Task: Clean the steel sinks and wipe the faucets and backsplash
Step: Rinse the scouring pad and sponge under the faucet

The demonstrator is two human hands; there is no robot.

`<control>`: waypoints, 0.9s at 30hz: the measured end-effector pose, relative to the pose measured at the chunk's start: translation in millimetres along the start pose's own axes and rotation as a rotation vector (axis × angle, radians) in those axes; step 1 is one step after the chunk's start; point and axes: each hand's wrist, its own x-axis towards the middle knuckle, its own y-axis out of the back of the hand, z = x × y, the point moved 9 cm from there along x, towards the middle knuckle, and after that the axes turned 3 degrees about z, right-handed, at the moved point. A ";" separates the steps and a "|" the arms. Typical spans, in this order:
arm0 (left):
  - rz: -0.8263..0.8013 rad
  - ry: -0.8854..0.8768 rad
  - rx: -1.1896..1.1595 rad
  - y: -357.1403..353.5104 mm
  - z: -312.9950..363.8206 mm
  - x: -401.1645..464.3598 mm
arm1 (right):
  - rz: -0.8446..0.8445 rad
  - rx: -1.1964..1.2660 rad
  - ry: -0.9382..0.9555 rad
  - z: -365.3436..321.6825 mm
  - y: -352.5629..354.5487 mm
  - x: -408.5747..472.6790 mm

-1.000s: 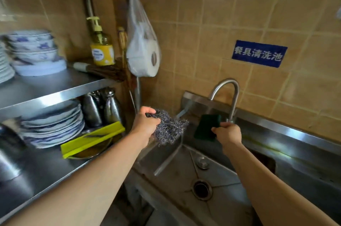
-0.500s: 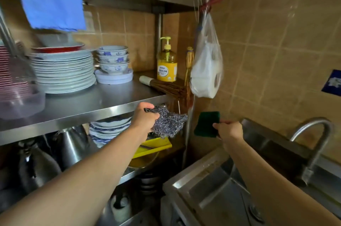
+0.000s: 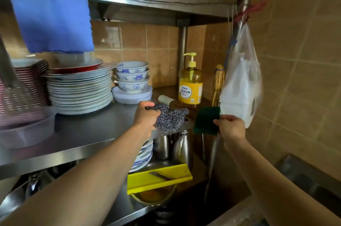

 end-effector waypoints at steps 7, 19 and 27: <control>0.036 0.057 -0.125 -22.2 -3.4 70.4 | 0.070 0.051 0.029 -24.3 -23.0 33.9; -0.039 0.126 -0.076 -74.0 -48.3 175.2 | 0.168 0.059 0.022 -33.1 -78.0 79.8; -0.268 -0.056 0.495 -86.2 -59.1 190.2 | 0.171 -0.086 0.066 -28.5 -118.7 94.0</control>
